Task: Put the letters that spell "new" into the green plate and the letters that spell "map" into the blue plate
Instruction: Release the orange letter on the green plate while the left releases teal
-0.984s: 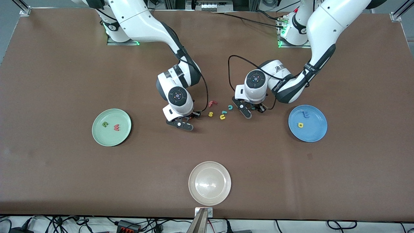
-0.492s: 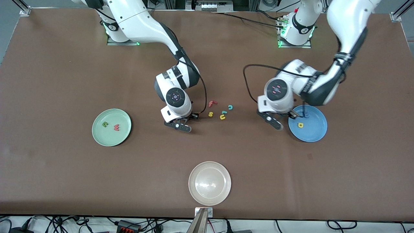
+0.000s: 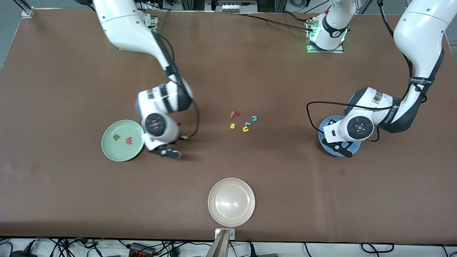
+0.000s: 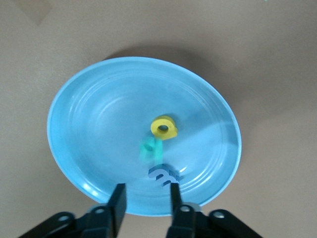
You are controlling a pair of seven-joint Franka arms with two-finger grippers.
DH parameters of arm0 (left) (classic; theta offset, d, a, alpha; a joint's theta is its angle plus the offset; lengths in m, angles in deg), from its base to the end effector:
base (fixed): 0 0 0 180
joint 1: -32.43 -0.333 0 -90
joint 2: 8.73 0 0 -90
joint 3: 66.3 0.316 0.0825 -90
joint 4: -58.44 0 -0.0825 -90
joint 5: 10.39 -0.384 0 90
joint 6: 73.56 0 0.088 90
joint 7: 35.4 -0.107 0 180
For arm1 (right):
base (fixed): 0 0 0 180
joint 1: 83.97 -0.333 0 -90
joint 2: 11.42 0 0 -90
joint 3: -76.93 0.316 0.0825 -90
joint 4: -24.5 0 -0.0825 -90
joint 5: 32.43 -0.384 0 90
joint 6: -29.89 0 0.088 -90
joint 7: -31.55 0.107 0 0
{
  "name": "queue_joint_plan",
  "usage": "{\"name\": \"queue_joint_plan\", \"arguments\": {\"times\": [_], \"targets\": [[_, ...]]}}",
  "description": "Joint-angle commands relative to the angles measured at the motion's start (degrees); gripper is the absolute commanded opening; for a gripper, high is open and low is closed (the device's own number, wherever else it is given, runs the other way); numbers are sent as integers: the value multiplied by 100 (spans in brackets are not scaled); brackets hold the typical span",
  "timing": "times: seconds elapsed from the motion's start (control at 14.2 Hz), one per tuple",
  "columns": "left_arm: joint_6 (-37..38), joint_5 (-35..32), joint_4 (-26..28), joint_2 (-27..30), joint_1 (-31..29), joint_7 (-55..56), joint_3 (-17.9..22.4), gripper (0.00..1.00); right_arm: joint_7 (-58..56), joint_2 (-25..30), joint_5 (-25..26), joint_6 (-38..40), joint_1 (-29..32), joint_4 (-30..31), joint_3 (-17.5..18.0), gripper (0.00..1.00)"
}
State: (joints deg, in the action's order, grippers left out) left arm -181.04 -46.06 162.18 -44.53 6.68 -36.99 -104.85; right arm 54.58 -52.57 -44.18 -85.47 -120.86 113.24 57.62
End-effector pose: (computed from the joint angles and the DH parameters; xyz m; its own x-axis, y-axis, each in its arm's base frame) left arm 0.6025 -0.0677 0.2312 0.7999 -0.4640 -0.3806 -0.5313 -0.8425 -0.0894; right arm 0.6342 0.2457 0.2283 0.9734 -0.1571 -0.1670 -0.1356 -0.9818 0.1329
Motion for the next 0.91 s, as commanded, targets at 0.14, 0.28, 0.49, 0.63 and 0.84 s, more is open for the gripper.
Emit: {"name": "queue_joint_plan", "arguments": {"times": [0.14, 0.28, 0.49, 0.63, 0.84], "targets": [[262, 130, -563, 64, 0, -8, -275, 100, -1774, 791, 85, 49, -20, 1214, -740, 5], [936, 445, -1185, 74, -26, 1, -591, 100, -2021, 863, 94, 58, -20, 1382, -864, 5], [1939, 833, -2416, 74, 53, 89, -768, 100, -2172, 697, 94, -143, 121, 1435, -891, 5], [2370, 1079, -3050, 152, 79, 220, -777, 100, -2172, 521, 59, -337, 121, 1435, -873, 7], [2715, 1203, -3316, 642, 429, 535, -567, 100, -2154, 371, 6, -548, 121, 1418, -856, 19]]}}
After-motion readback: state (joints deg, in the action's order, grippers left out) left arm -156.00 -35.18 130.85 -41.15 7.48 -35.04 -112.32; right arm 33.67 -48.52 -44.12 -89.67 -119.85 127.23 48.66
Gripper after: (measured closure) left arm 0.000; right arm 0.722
